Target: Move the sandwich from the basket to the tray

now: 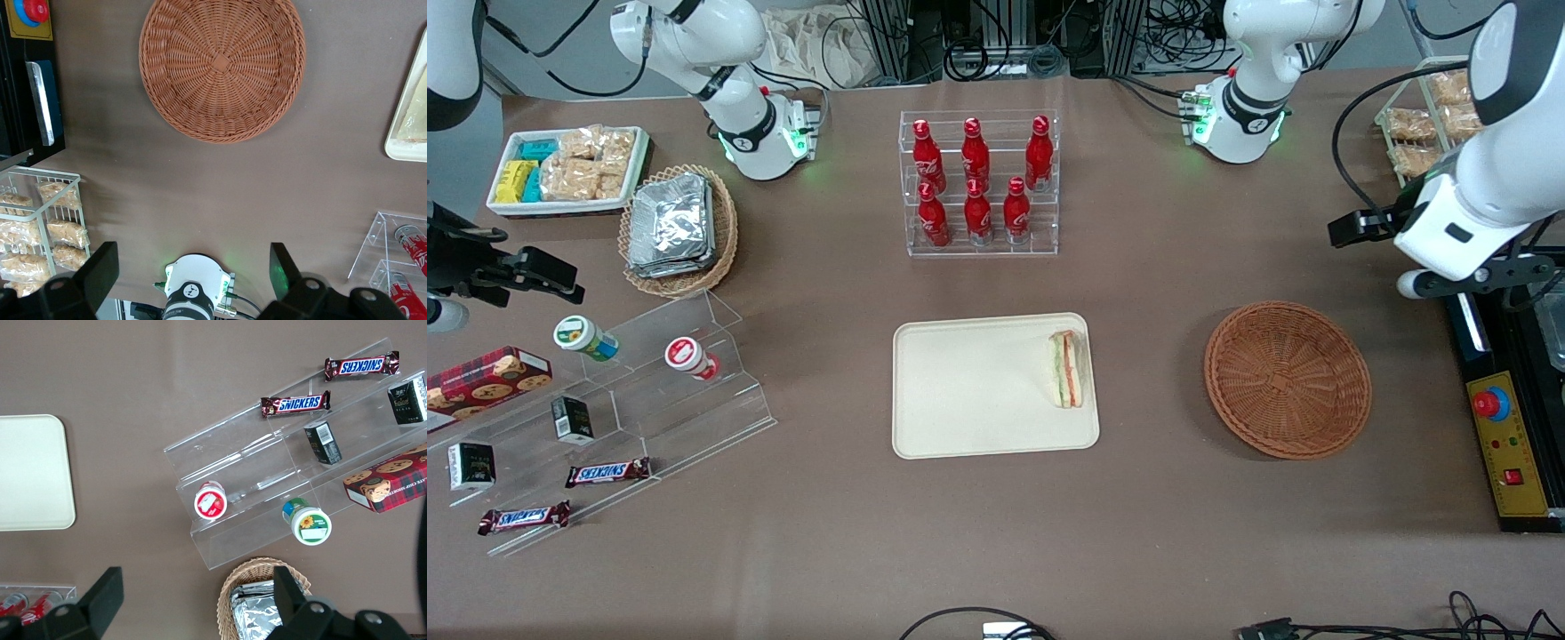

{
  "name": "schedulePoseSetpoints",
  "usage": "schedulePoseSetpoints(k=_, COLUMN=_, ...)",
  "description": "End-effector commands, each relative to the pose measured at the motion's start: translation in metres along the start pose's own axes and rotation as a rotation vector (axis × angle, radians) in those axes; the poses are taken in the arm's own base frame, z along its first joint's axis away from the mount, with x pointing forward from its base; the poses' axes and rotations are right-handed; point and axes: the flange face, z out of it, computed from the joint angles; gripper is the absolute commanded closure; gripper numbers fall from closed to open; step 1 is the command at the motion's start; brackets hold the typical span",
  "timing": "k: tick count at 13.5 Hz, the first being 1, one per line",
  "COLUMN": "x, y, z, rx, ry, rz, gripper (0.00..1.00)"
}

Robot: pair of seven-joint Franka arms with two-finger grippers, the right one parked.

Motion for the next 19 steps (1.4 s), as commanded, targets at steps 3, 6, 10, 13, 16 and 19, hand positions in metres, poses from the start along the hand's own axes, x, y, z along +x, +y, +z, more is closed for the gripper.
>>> schedulePoseSetpoints(k=3, x=-0.018, y=-0.014, z=-0.01, rx=-0.016, ry=0.054, rz=0.016, gripper=0.0)
schedulePoseSetpoints(k=6, x=-0.027, y=-0.023, z=0.0, rx=-0.026, ry=0.115, rz=-0.006, gripper=0.0)
schedulePoseSetpoints(k=10, x=-0.022, y=-0.021, z=-0.005, rx=-0.069, ry=0.161, rz=-0.006, gripper=0.0)
schedulePoseSetpoints(k=13, x=-0.019, y=-0.019, z=-0.008, rx=-0.067, ry=0.176, rz=0.002, gripper=0.0)
schedulePoseSetpoints(k=16, x=-0.011, y=-0.021, z=-0.014, rx=-0.053, ry=0.193, rz=0.094, gripper=0.0)
schedulePoseSetpoints(k=19, x=-0.009, y=-0.023, z=-0.021, rx=-0.056, ry=0.202, rz=0.099, gripper=0.0)
